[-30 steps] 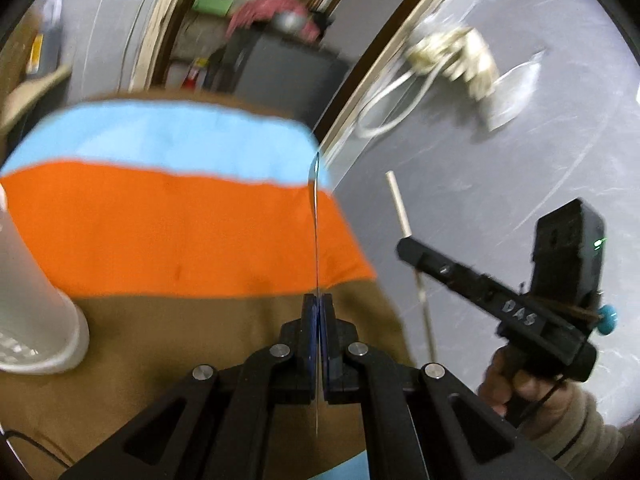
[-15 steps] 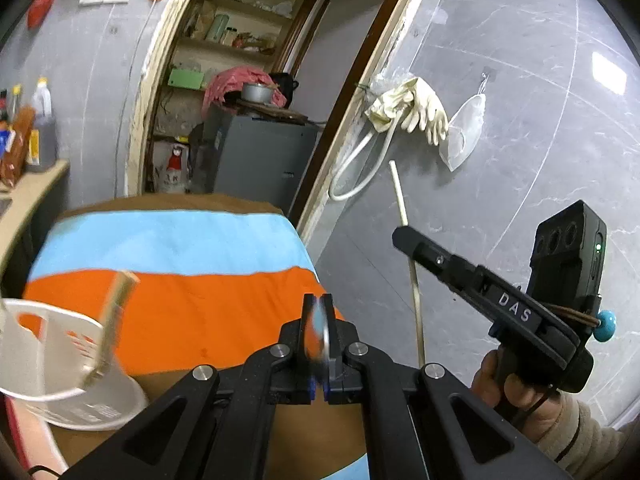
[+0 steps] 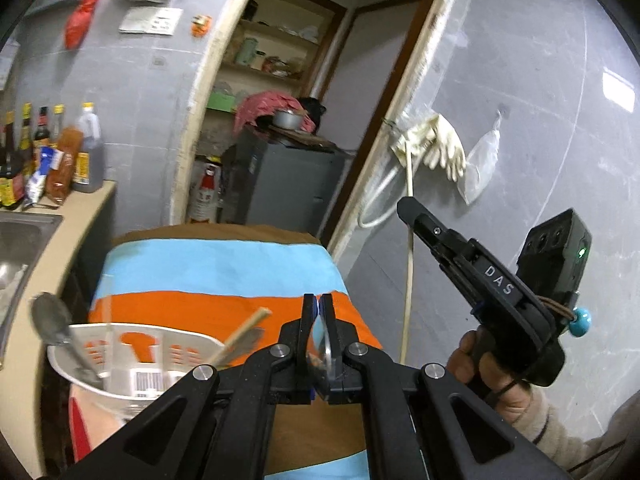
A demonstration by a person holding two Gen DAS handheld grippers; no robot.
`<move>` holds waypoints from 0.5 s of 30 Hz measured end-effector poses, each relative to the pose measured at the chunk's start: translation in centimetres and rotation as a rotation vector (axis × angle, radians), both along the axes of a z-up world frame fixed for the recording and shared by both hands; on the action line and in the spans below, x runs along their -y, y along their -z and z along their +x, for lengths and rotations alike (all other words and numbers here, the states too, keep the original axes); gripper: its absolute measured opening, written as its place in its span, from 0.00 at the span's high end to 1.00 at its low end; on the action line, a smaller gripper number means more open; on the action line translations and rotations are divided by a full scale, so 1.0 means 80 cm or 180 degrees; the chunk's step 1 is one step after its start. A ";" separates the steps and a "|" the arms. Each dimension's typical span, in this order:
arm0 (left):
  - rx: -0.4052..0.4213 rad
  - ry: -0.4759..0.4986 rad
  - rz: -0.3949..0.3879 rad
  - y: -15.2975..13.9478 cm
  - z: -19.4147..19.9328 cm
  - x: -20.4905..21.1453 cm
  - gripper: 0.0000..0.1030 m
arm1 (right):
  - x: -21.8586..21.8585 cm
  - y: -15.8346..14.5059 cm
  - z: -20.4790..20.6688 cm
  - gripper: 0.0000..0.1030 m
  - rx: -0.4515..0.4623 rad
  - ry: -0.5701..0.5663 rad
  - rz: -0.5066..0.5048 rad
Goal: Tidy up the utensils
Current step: 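Lift the spoon with the left tool while the right tool lifts the chopstick toward the basket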
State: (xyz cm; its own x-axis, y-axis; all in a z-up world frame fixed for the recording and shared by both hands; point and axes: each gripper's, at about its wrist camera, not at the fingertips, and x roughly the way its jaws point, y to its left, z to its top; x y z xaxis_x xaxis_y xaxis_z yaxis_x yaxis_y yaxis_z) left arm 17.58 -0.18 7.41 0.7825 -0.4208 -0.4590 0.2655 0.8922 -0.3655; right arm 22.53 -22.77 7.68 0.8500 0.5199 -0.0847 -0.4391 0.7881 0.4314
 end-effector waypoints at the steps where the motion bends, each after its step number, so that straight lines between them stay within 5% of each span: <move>1: 0.0008 -0.0023 -0.0007 -0.002 -0.003 -0.007 0.98 | -0.008 -0.001 0.000 0.96 0.0031 -0.0026 0.0016; 15: -0.0095 -0.0774 0.0272 -0.010 -0.033 -0.123 0.98 | -0.126 0.001 0.009 0.96 0.0512 -0.0178 0.0171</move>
